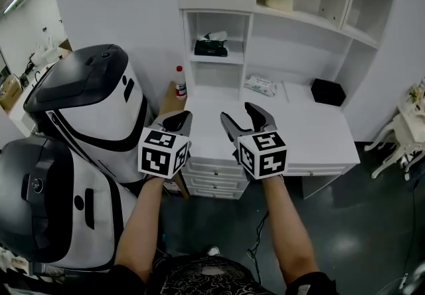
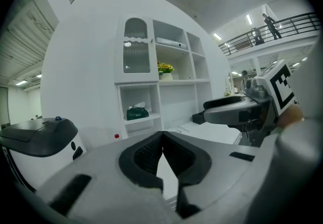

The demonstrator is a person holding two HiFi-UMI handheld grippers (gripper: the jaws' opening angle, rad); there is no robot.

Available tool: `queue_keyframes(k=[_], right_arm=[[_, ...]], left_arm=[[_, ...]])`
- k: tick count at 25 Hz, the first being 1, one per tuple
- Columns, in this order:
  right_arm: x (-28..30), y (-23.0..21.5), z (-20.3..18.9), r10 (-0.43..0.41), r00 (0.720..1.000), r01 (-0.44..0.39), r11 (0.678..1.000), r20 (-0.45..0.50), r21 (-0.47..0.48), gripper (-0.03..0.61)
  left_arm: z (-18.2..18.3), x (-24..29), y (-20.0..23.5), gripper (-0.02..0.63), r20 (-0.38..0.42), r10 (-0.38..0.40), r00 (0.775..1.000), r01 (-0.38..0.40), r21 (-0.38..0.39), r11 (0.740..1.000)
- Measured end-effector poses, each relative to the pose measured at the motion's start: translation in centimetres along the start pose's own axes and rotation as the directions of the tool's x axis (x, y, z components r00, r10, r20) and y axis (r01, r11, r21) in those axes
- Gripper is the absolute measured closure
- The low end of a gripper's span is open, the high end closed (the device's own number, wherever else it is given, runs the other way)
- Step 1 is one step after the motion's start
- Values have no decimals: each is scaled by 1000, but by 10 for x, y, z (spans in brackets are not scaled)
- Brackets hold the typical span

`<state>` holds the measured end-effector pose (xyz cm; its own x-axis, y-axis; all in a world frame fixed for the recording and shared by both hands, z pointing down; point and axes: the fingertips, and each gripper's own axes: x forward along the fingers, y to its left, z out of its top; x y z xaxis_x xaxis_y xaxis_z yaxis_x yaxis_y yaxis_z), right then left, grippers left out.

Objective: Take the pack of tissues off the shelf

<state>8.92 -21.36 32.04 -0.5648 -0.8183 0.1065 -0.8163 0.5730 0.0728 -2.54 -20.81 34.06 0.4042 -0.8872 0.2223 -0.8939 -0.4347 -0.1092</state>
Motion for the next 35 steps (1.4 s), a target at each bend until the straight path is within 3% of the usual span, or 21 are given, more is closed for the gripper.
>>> queue_keyframes(k=[15, 35], right_arm=[[83, -41, -1, 8, 1000, -9, 999, -10, -44, 298], [298, -122, 15, -88, 987, 71, 990, -134, -124, 295]], left_arm=[[6, 75, 50, 606, 18, 19, 1000, -19, 2, 1000], [30, 254, 183, 604, -1, -114, 994, 114, -1, 994]])
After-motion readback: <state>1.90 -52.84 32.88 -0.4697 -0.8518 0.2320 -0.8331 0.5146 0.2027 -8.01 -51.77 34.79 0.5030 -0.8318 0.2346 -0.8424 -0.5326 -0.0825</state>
